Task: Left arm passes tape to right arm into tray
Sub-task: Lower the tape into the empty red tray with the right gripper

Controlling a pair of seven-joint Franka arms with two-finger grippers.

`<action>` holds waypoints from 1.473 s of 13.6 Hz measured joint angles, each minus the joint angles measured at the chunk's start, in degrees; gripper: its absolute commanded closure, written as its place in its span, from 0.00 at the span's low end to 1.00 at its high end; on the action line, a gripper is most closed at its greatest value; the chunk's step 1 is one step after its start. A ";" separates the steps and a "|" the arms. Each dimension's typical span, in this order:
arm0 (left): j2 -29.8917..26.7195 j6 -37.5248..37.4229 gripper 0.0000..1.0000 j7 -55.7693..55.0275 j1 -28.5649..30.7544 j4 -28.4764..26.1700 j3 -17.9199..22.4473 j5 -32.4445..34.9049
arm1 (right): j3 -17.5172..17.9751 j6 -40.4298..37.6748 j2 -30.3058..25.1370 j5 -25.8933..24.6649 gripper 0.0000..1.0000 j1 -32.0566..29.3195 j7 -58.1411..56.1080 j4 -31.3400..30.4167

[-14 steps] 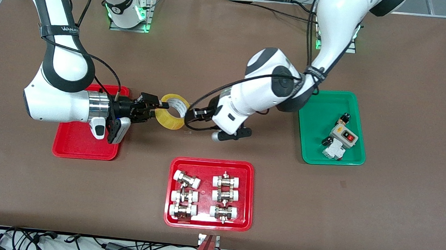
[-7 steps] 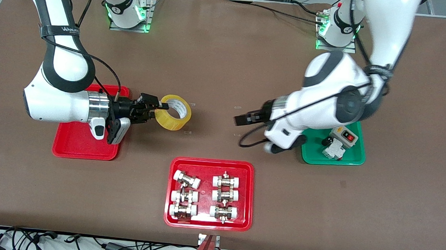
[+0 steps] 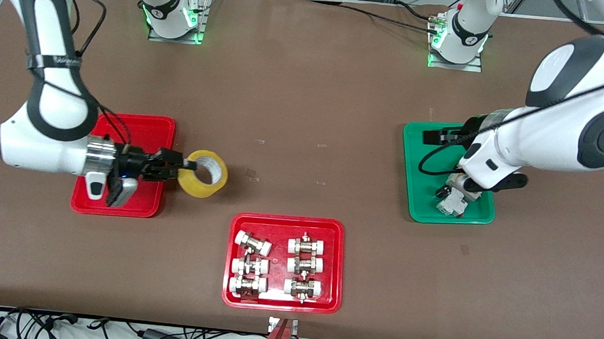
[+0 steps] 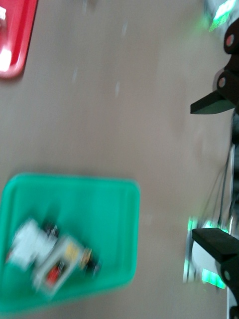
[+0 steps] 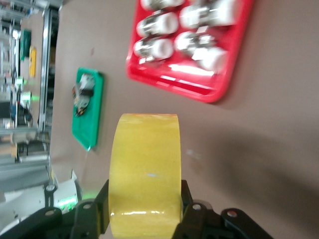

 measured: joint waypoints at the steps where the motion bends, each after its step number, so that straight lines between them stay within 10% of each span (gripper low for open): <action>1: -1.10 -0.65 0.00 3.32 -0.05 -0.07 -0.09 2.98 | -0.10 0.01 0.82 -0.17 0.73 -2.39 -0.02 -0.03; 14: -16.42 12.03 0.00 7.88 1.88 -21.96 0.13 5.68 | -0.24 -8.60 8.64 -7.06 0.72 -24.38 -1.39 -0.93; 20: -14.08 12.48 0.00 9.81 -2.84 -16.89 14.81 5.87 | 0.44 -9.33 9.99 -8.73 0.69 -24.44 -2.26 -0.94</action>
